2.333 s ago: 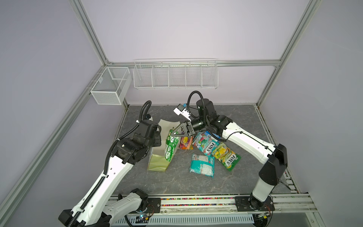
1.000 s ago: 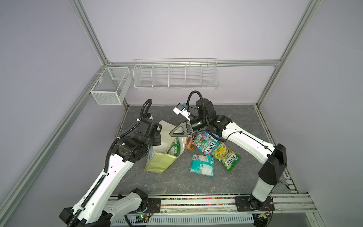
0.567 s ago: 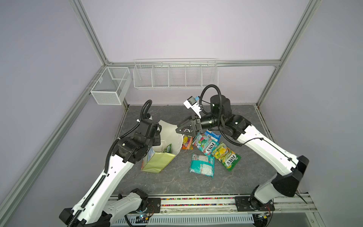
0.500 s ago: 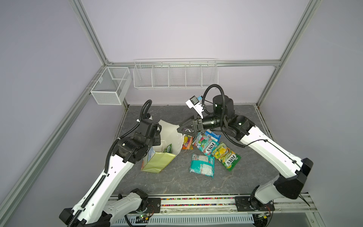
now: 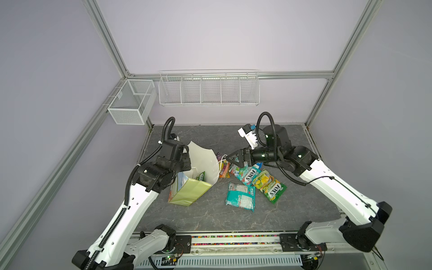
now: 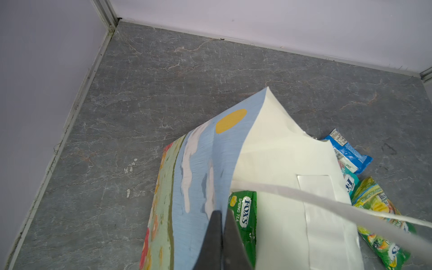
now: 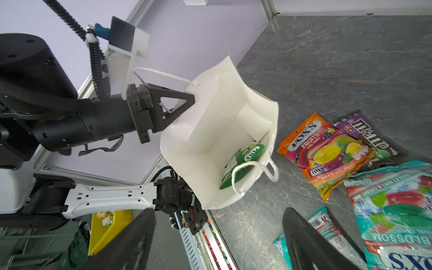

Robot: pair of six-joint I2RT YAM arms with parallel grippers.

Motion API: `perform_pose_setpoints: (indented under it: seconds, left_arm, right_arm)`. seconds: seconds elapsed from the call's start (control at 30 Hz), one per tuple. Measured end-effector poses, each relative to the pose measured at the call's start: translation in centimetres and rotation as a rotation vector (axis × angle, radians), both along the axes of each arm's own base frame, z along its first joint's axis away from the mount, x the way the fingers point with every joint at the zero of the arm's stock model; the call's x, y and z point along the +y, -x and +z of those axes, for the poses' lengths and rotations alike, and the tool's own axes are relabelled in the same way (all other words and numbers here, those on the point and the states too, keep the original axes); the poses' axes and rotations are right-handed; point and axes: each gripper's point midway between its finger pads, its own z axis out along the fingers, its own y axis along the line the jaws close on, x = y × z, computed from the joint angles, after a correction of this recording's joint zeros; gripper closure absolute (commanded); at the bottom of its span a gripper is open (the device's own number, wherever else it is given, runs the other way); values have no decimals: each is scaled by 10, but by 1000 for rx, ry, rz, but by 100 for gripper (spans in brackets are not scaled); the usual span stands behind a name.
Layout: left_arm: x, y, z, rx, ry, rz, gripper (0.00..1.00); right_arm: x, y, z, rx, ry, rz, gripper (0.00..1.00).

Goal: Place the snacks into the paper bag
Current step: Place the snack in the paper bag, then pick up the snack at the center of the table.

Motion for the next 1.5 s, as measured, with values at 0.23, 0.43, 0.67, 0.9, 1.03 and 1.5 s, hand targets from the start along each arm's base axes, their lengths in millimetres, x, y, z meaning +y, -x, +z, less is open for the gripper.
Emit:
perform_pose_setpoints:
  seconds: [0.23, 0.43, 0.67, 0.9, 1.03, 1.5]
  left_arm:
    - [-4, -1, 0, 1, 45, -10, 100]
    - [-8, -1, 1, 3, 72, -26, 100]
    - [-10, -1, 0, -2, 96, -27, 100]
    - [-10, -2, 1, -6, 121, -11, 100]
    - [-10, -3, 1, -4, 135, 3, 100]
    - [-7, -7, 3, -7, 210, 78, 100]
  right_arm:
    - [-23, 5, 0, -15, -1, -45, 12]
    - [-31, 6, -12, -2, 18, -65, 12]
    - [-48, 8, -16, -24, 35, -121, 12]
    - [-64, 2, -25, -29, 79, -200, 12]
    - [-72, -2, -43, 2, 126, -248, 12]
    - [-96, 12, -66, 30, 156, -317, 12]
